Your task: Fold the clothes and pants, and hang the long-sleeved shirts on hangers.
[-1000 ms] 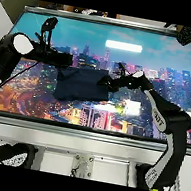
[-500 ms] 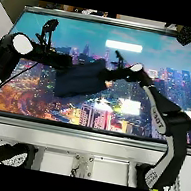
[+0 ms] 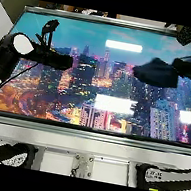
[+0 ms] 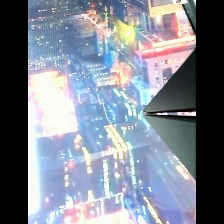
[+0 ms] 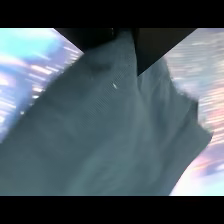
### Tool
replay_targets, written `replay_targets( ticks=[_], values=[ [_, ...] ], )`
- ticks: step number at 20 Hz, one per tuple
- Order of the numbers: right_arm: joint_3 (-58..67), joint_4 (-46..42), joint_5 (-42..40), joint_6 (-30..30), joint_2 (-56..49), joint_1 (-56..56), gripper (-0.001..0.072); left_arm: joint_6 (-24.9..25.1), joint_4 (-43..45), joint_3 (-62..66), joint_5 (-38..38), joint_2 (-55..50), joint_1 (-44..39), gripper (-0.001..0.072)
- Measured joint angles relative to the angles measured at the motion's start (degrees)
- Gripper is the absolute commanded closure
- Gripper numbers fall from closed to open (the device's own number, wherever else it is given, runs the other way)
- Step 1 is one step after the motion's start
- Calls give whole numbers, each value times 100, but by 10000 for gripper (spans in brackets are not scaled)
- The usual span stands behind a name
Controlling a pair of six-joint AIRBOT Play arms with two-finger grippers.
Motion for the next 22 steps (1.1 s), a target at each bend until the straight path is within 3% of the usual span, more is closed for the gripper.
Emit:
replay_targets(
  ticks=[5,13,14,15,16,19,22],
  values=[
    [-1185,-363,358,560,481,-678,701,9,-4,0,0,0,0,693],
    [-3919,-535,-85,1757,1814,-356,686,9,-31,0,-9,0,-4,693],
    [-4124,-535,-125,1840,1934,-313,573,9,-31,0,-9,0,-4,693],
    [-4273,-533,-129,1888,2022,-280,237,9,-31,0,-17,0,-4,693],
    [-4387,-531,-118,1912,2105,-256,11,9,-33,0,-26,0,-4,693],
    [-4531,-514,11,1875,2433,-225,7,9,-33,0,-94,0,-4,693],
    [-4498,-592,164,1458,3167,-212,8,9,-35,0,-153,0,-4,693]
  ],
)
